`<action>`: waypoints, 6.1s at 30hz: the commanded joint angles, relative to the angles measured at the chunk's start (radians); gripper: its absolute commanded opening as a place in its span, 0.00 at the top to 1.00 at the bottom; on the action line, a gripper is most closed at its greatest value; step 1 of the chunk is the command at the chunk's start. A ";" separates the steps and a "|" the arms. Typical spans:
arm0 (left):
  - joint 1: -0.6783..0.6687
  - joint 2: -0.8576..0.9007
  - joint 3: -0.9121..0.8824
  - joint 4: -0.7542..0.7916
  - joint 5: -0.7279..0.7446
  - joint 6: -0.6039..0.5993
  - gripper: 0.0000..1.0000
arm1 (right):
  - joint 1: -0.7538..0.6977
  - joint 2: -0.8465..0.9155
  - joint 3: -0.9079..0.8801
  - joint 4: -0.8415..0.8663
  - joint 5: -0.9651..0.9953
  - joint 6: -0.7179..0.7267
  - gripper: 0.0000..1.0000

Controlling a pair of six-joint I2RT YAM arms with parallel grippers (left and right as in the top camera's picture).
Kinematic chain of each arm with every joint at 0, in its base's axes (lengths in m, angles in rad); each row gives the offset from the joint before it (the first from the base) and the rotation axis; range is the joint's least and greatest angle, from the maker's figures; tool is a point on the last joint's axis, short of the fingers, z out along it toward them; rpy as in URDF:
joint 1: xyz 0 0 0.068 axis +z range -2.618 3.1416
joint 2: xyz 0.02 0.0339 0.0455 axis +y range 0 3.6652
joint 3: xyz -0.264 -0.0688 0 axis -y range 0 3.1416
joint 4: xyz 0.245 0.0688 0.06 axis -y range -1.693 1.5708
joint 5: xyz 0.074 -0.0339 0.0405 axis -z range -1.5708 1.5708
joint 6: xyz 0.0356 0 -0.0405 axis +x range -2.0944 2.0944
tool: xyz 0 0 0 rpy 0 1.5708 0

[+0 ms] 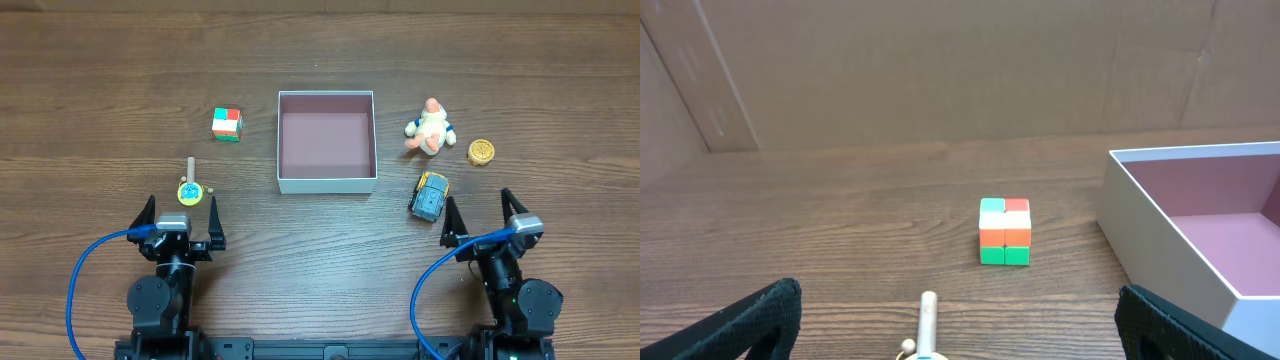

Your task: Pack container

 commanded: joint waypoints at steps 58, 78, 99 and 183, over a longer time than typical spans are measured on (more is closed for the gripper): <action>0.009 -0.010 -0.006 0.002 0.007 0.011 0.00 | 0.195 1.601 1.262 -1.144 0.251 0.211 0.00; 0.009 -0.010 -0.006 0.002 0.007 0.011 0.00 | 0.218 1.602 1.111 -1.065 0.432 0.389 0.00; 0.009 -0.010 -0.006 0.002 0.007 0.011 0.00 | 0.219 1.603 1.098 -0.977 0.289 0.393 0.00; 0.009 -0.010 -0.006 0.002 0.007 0.011 0.00 | 0.318 1.764 1.265 -1.059 0.371 0.626 0.60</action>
